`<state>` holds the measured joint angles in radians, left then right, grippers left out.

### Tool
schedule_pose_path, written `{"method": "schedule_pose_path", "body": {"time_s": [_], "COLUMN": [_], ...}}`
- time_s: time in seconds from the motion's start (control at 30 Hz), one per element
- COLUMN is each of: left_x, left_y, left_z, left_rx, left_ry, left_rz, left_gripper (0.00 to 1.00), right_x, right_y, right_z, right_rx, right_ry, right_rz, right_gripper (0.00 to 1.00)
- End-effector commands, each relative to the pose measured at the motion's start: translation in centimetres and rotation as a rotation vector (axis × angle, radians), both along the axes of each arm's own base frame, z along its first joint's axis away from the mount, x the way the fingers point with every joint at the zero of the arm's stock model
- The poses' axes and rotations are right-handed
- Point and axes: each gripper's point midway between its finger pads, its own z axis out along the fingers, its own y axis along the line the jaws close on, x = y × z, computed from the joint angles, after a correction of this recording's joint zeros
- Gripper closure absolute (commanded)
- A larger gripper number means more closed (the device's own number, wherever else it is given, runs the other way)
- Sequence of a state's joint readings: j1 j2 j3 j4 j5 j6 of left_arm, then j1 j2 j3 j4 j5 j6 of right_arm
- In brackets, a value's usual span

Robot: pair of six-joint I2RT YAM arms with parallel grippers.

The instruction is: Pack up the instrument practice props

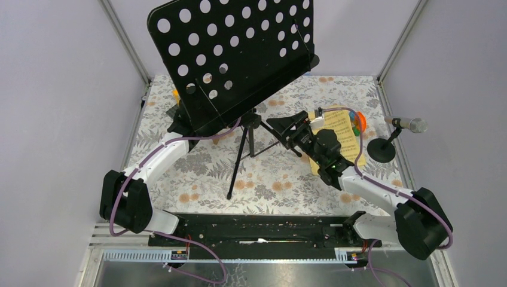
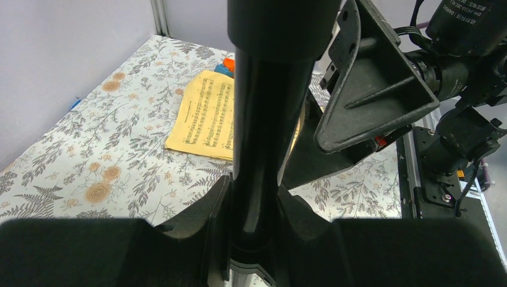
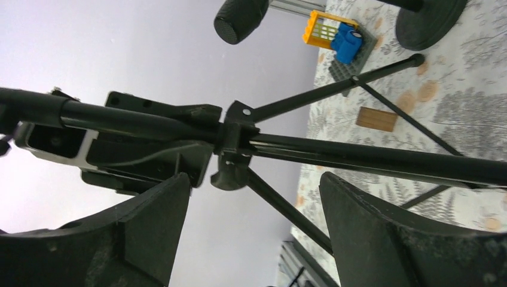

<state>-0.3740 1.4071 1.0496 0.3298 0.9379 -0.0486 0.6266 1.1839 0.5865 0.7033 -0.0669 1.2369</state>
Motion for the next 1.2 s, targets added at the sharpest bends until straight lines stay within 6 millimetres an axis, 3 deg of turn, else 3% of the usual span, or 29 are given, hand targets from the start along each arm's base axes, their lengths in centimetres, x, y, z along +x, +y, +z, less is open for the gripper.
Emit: {"method": "schedule_pose_path", "body": {"time_s": [0.0, 0.27, 0.47, 1.17], "left_x": [0.9, 1.0, 0.9, 1.2], "left_y": [0.4, 0.3, 0.4, 1.1], "left_z": [0.8, 1.0, 1.0, 1.3], "left_rx": [0.005, -0.005, -0.012, -0.005], "left_ry": [0.009, 0.016, 0.026, 0.018], "left_rz": [0.058, 0.053, 0.054, 0.073], "left_gripper": [1.0, 1.0, 1.0, 1.0], "right_x": [1.1, 1.1, 0.4, 0.5], "right_y": [0.5, 2.6, 5.0, 5.4], "right_z": [5.3, 3.9, 4.2, 3.1], "right_rx": [0.219, 0.266, 0.272, 0.29], "right_ry": [-0.02, 0.086, 0.096, 0.102], "right_rz": [-0.052, -0.005, 0.05, 0.042], "right_gripper": [0.14, 0.18, 0.23, 0.68]}}
